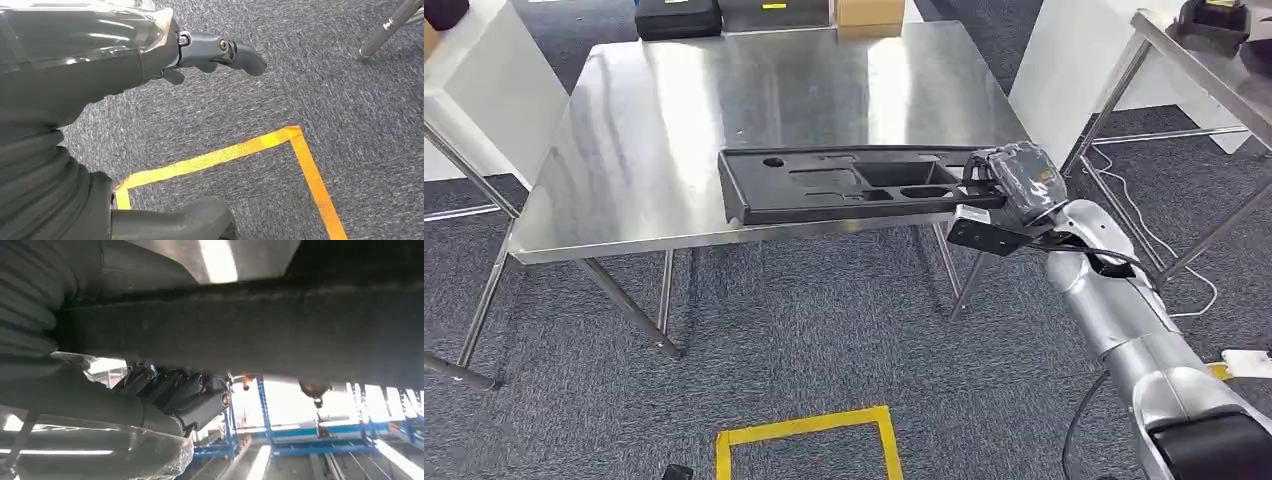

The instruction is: Take the parts from the cabinet and place them on the table.

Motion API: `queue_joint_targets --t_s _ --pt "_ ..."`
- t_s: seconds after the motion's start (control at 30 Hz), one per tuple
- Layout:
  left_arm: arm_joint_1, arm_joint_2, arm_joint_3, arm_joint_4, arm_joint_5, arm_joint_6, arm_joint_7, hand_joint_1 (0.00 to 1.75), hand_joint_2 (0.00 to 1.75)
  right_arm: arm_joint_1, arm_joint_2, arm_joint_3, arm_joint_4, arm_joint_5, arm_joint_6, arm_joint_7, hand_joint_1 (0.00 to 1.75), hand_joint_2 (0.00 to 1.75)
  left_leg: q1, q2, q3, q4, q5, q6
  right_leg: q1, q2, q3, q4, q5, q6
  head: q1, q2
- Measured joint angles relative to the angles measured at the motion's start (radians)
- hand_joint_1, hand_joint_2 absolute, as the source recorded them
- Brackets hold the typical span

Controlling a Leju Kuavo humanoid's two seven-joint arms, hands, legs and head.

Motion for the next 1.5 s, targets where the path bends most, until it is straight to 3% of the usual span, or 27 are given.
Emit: queue_joint_targets --t_s 0.03,0.1,0.13,0.17,0.2,0.3,0.37,0.43,0.47,0.5,0.57,0.63,0.67,0.8,0.83,0.93,1.0,1.07,1.13,1.17,1.2,1.3,1.33,1.37,1.4,1.47,1.5 --pt "0.0 0.0 0.0 0.0 0.0 0.0 0.0 0.0 1.75 0.001 -0.001 0.0 0.0 0.003 0.0 0.001 1.62 1.75 0.004 -0.001 0.0 0.002 -0.002 -0.006 -0.004 0.0 0.016 -0.038 0.02 0.01 0.0 0.0" --pt "-0.001 0.0 0.0 0.0 -0.002 -0.007 0.0 0.0 1.75 0.0 -0.002 0.001 0.0 0.005 0.0 0.001 1.62 1.75 0.018 -0.007 -0.007 0.031 -0.019 -0.033 -0.02 -0.001 0.109 -0.223 0.098 0.046 0.0 0.0" --pt "-0.004 0.002 0.0 0.0 -0.002 -0.007 0.0 0.0 1.75 0.0 -0.001 0.002 0.001 0.005 0.0 0.001 1.62 1.75 0.016 -0.006 -0.02 0.056 -0.033 -0.052 -0.029 -0.002 0.128 -0.273 0.098 0.057 0.004 0.0" --pt "-0.008 0.006 0.0 0.0 -0.003 -0.008 0.0 0.0 1.75 -0.002 0.001 0.003 0.002 0.006 -0.002 0.001 1.62 1.75 0.013 -0.012 -0.035 0.075 -0.044 -0.064 -0.016 0.011 0.133 -0.261 0.094 0.036 0.01 0.0" --pt "-0.008 0.006 0.0 0.0 -0.003 -0.008 0.0 0.0 1.75 0.002 0.0 0.003 0.003 0.005 -0.003 0.001 1.62 1.75 0.012 -0.016 -0.038 0.077 -0.042 -0.064 -0.018 0.008 0.124 -0.248 0.093 0.012 0.004 0.0" --pt "-0.005 0.005 0.0 0.0 -0.003 -0.008 0.002 0.0 1.75 0.008 0.0 0.004 0.003 0.008 -0.005 0.005 1.62 1.75 0.025 -0.018 -0.038 0.076 -0.043 -0.072 -0.01 0.007 0.115 -0.236 0.087 -0.012 0.0 0.0" --pt "-0.009 0.005 0.0 0.0 -0.003 -0.008 0.002 0.0 1.75 0.005 0.002 0.003 0.002 0.008 -0.005 0.004 1.62 1.75 0.02 0.003 -0.073 0.158 -0.097 -0.062 -0.005 0.007 0.117 -0.237 0.088 -0.023 -0.005 0.0" --pt "-0.01 0.005 0.0 0.0 -0.005 -0.008 0.002 0.0 1.75 0.005 0.002 0.003 0.002 0.008 -0.005 0.005 1.62 1.75 0.008 0.004 -0.158 0.33 -0.174 -0.054 0.006 0.004 0.117 -0.237 0.087 -0.029 -0.007 0.0" --pt "-0.009 0.005 0.0 0.0 -0.006 -0.009 0.003 0.0 1.75 0.007 0.002 0.003 0.003 0.008 -0.005 0.005 1.62 1.75 0.001 0.004 -0.197 0.4 -0.195 -0.046 0.015 0.002 0.117 -0.237 0.085 -0.035 -0.006 0.0" --pt "-0.008 0.005 0.0 0.0 -0.006 -0.009 0.005 0.0 1.75 0.008 0.002 0.004 0.003 0.009 -0.005 0.005 1.62 1.75 -0.006 0.004 -0.213 0.422 -0.19 -0.035 0.023 0.001 0.117 -0.237 0.086 -0.04 -0.006 0.0" --pt "-0.009 0.005 0.0 0.0 -0.006 -0.009 0.006 0.0 1.75 0.008 0.002 0.004 0.003 0.011 -0.005 0.005 1.62 1.75 -0.025 0.004 -0.179 0.34 -0.129 -0.004 0.037 0.001 0.119 -0.237 0.085 -0.042 -0.007 0.0" --pt "-0.011 0.007 0.0 0.0 -0.006 -0.009 0.006 0.0 1.75 0.004 0.002 0.003 0.002 0.012 -0.005 0.005 1.62 1.75 -0.058 0.007 -0.085 0.153 -0.05 0.053 0.046 0.0 0.123 -0.238 0.085 -0.043 -0.006 0.0" --pt "-0.012 0.011 0.0 0.0 -0.006 -0.009 0.007 0.0 1.75 0.001 0.002 0.003 0.002 0.011 -0.005 0.005 1.62 1.75 -0.059 0.024 -0.081 0.147 -0.063 0.063 0.057 -0.001 0.123 -0.239 0.084 -0.043 0.001 0.0" --pt "-0.013 0.009 0.0 -0.001 -0.009 -0.009 0.007 0.0 1.75 0.0 0.002 0.003 0.002 0.012 -0.005 0.006 1.62 1.75 -0.073 0.016 -0.073 0.117 -0.048 0.064 0.049 -0.013 0.126 -0.25 0.088 -0.036 -0.003 0.0" --pt "-0.013 0.008 0.0 -0.001 -0.009 -0.009 0.008 0.0 1.75 0.001 -0.001 0.002 0.002 0.014 -0.006 0.006 1.62 1.75 -0.057 0.017 -0.056 0.092 -0.031 0.054 0.052 -0.014 0.116 -0.235 0.081 -0.036 -0.002 0.0" --pt "-0.016 0.008 -0.001 -0.002 -0.01 -0.009 0.009 0.0 1.75 -0.006 -0.003 0.002 0.002 0.015 -0.006 0.006 1.62 1.75 -0.058 0.009 -0.052 0.078 -0.023 0.061 0.045 -0.007 0.036 -0.059 -0.002 -0.039 0.0 0.0" --pt "-0.014 0.006 -0.001 -0.002 -0.01 -0.01 0.01 0.0 1.75 0.001 -0.004 0.003 0.005 0.016 -0.006 0.007 1.62 1.75 -0.058 0.002 -0.052 0.078 -0.024 0.06 0.038 -0.007 -0.013 0.041 -0.027 -0.027 -0.001 0.0" --pt "-0.013 0.005 -0.001 -0.002 -0.01 -0.011 0.011 0.0 1.75 0.005 -0.005 0.003 0.006 0.018 -0.006 0.006 1.62 1.75 -0.056 -0.004 -0.051 0.08 -0.025 0.058 0.031 -0.007 0.019 -0.027 0.008 -0.007 -0.001 0.0" --pt "-0.014 0.005 -0.001 -0.002 -0.01 -0.011 0.011 0.0 1.75 0.004 -0.004 0.003 0.006 0.018 -0.007 0.006 1.62 1.75 -0.052 -0.011 -0.052 0.091 -0.032 0.046 0.019 -0.007 0.111 -0.216 0.082 0.017 0.0 0.0" --pt "-0.014 0.006 0.0 -0.002 -0.01 -0.011 0.011 0.0 1.75 0.002 -0.004 0.003 0.006 0.018 -0.007 0.006 1.62 1.75 -0.056 -0.013 -0.057 0.098 -0.037 0.037 0.016 -0.005 0.128 -0.259 0.085 0.014 0.003 0.0" --pt "-0.015 0.005 -0.001 -0.002 -0.01 -0.012 0.011 0.0 1.75 0.001 -0.003 0.003 0.006 0.019 -0.007 0.006 1.62 1.75 -0.058 -0.017 -0.061 0.102 -0.04 0.03 0.025 -0.003 0.139 -0.262 0.09 -0.001 0.003 0.0" --pt "-0.012 0.005 0.0 -0.002 -0.011 -0.012 0.012 0.0 1.75 0.002 -0.005 0.003 0.006 0.026 -0.008 0.006 1.62 1.75 -0.054 -0.018 -0.064 0.1 -0.037 0.018 0.026 -0.004 0.134 -0.262 0.092 -0.025 0.003 0.0" --pt "-0.012 0.006 0.0 -0.002 -0.011 -0.012 0.013 0.0 1.75 0.0 -0.003 0.004 0.006 0.027 -0.008 0.005 1.62 1.75 -0.05 -0.016 -0.069 0.107 -0.045 0.011 0.013 -0.005 0.136 -0.267 0.096 -0.033 0.003 0.0" --pt "-0.012 0.007 -0.001 -0.002 -0.012 -0.012 0.013 0.0 1.75 -0.003 -0.003 0.003 0.006 0.029 -0.008 0.005 1.62 1.75 -0.05 -0.012 -0.08 0.137 -0.067 0.002 0.014 -0.005 0.137 -0.267 0.095 -0.035 0.0 0.0" --pt "-0.013 0.007 -0.001 -0.002 -0.012 -0.013 0.013 0.0 1.75 -0.005 -0.003 0.004 0.006 0.031 -0.008 0.005 1.62 1.75 -0.046 -0.008 -0.11 0.198 -0.104 -0.004 0.014 -0.006 0.136 -0.267 0.095 -0.048 -0.005 0.0" --pt "-0.012 0.007 -0.001 -0.002 -0.012 -0.015 0.013 0.0 1.75 -0.004 -0.003 0.006 0.006 0.035 -0.008 0.005 1.62 1.75 -0.04 -0.004 -0.183 0.348 -0.167 -0.012 0.015 -0.007 0.136 -0.267 0.094 -0.049 -0.004 0.0" --pt "-0.011 0.006 -0.001 -0.002 -0.012 -0.016 0.014 0.0 1.75 -0.003 -0.002 0.008 0.006 0.038 -0.008 0.005 1.62 1.75 -0.038 -0.002 -0.208 0.392 -0.174 -0.015 0.015 -0.008 0.136 -0.267 0.094 -0.049 -0.004 0.0"
